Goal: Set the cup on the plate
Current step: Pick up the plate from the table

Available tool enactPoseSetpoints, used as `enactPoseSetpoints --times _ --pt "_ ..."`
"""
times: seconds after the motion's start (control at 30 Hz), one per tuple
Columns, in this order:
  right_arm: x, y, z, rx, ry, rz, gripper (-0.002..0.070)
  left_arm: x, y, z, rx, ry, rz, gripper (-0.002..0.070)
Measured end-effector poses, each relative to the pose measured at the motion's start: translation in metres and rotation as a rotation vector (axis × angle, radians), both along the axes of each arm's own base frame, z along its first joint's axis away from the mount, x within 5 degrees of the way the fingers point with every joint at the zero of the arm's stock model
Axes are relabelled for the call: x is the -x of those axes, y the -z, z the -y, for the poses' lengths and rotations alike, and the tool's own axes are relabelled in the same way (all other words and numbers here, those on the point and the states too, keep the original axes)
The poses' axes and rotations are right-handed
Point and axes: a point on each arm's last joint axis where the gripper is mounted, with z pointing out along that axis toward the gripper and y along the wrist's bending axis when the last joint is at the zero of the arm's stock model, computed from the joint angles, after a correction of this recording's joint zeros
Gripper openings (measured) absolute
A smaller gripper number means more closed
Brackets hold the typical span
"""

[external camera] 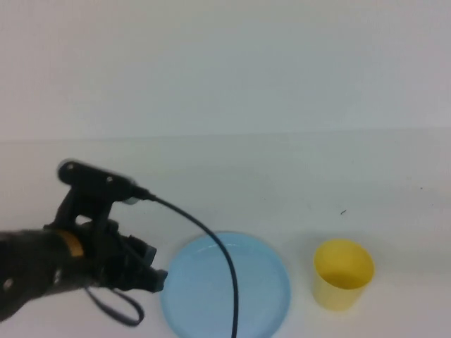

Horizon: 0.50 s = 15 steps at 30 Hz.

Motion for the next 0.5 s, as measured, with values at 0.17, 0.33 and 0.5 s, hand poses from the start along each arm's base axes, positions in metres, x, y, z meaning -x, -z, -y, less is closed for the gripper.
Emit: enactPoseSetpoints --times 0.17,0.33,0.5 --pt "-0.027 -0.008 -0.001 -0.016 -0.023 -0.062 0.0001 -0.028 -0.006 0.013 -0.074 0.026 -0.091 0.0243" --pt "-0.05 -0.01 -0.016 -0.018 -0.114 -0.118 0.0001 -0.038 -0.011 0.019 -0.09 0.04 -0.114 0.0243" --pt "-0.068 -0.007 -0.046 -0.004 -0.201 -0.15 0.0001 -0.038 -0.011 0.02 -0.065 0.031 -0.132 0.0243"
